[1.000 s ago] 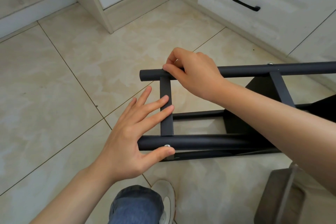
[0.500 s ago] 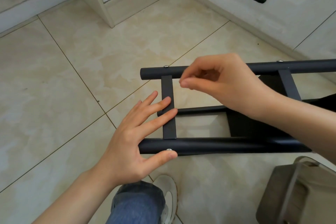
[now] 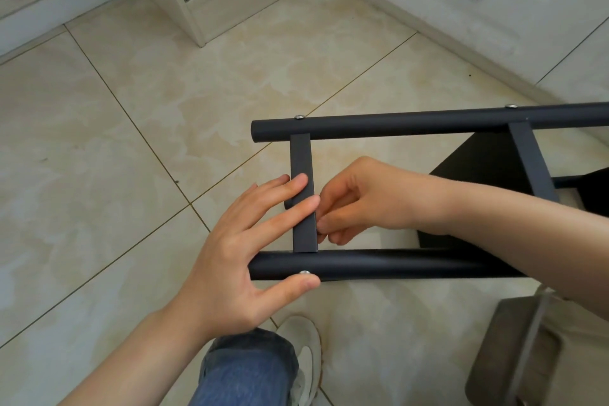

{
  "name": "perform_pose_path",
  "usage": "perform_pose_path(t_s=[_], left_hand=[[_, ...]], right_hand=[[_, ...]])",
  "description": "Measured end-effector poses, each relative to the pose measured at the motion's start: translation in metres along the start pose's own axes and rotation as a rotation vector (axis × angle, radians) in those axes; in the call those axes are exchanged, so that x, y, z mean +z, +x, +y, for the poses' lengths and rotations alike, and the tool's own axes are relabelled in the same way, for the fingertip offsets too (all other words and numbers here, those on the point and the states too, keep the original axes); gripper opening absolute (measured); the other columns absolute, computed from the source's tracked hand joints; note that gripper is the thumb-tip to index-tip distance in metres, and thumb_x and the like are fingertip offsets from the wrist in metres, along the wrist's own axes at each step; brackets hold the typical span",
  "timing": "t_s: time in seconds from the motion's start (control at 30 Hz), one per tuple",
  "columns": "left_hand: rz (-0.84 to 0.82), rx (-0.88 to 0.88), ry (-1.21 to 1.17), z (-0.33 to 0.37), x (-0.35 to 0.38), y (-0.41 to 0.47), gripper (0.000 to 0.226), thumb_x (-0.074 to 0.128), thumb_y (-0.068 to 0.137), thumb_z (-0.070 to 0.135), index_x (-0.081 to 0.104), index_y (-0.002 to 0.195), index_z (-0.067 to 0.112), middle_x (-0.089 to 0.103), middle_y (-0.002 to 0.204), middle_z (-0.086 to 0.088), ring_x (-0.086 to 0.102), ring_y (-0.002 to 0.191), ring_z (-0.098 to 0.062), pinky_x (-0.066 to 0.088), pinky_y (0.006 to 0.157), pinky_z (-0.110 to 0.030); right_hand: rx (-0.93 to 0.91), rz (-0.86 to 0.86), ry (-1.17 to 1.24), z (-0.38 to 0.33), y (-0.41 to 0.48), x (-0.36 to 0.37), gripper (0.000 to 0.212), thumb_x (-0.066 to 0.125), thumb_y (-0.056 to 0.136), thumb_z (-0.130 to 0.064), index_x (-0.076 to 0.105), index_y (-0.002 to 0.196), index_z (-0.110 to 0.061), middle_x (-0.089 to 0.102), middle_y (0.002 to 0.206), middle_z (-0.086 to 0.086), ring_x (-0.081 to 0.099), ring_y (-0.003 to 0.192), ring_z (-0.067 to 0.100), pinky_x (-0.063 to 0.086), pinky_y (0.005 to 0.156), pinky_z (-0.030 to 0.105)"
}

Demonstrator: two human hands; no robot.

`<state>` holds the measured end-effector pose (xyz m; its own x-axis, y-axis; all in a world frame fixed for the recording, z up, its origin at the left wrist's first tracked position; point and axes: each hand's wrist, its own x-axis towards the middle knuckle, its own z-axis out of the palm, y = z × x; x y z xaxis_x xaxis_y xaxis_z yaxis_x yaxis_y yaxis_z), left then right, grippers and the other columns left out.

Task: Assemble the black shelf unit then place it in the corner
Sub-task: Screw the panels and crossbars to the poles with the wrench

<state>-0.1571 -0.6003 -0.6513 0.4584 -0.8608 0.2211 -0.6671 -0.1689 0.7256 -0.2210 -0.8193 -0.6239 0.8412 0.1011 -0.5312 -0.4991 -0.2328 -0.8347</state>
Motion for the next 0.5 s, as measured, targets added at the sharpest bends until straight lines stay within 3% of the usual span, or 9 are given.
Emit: perform_pose_path(t_s=[0.13, 0.33, 0.5], left_hand=[[0.004, 0.008, -0.004, -0.0003, 0.0007, 0.0006, 0.066, 0.069, 0.085, 0.044, 0.052, 0.142, 0.016, 0.043, 0.157, -0.002, 0.039, 0.147, -0.021, 0.036, 0.113, -0.063], [0.005, 0.006, 0.005, 0.0005, 0.0009, 0.0002, 0.065, 0.069, 0.085, 0.044, 0.052, 0.141, 0.016, 0.043, 0.157, -0.004, 0.034, 0.15, -0.024, 0.034, 0.114, -0.064], [0.003, -0.002, -0.005, 0.0024, 0.0015, 0.0002, 0.065, 0.069, 0.086, 0.043, 0.052, 0.141, 0.014, 0.042, 0.157, -0.005, 0.026, 0.154, -0.023, 0.029, 0.117, -0.064]], right_hand=[[-0.003, -0.039, 0.04, 0.0045, 0.0044, 0.01, 0.015, 0.065, 0.091, -0.002, 0.075, 0.102, 0.002, 0.076, 0.091, 0.018, 0.073, 0.079, 0.021, 0.061, 0.079, 0.027], [0.052, -0.06, 0.142, 0.0062, 0.0059, 0.0119, 0.014, 0.066, 0.092, -0.004, 0.075, 0.1, 0.002, 0.075, 0.084, 0.015, 0.069, 0.07, 0.013, 0.058, 0.072, 0.022], [0.13, -0.118, 0.199, 0.0064, 0.0067, 0.0122, 0.014, 0.066, 0.093, -0.011, 0.077, 0.093, -0.001, 0.072, 0.073, 0.002, 0.064, 0.064, 0.006, 0.053, 0.066, 0.018]])
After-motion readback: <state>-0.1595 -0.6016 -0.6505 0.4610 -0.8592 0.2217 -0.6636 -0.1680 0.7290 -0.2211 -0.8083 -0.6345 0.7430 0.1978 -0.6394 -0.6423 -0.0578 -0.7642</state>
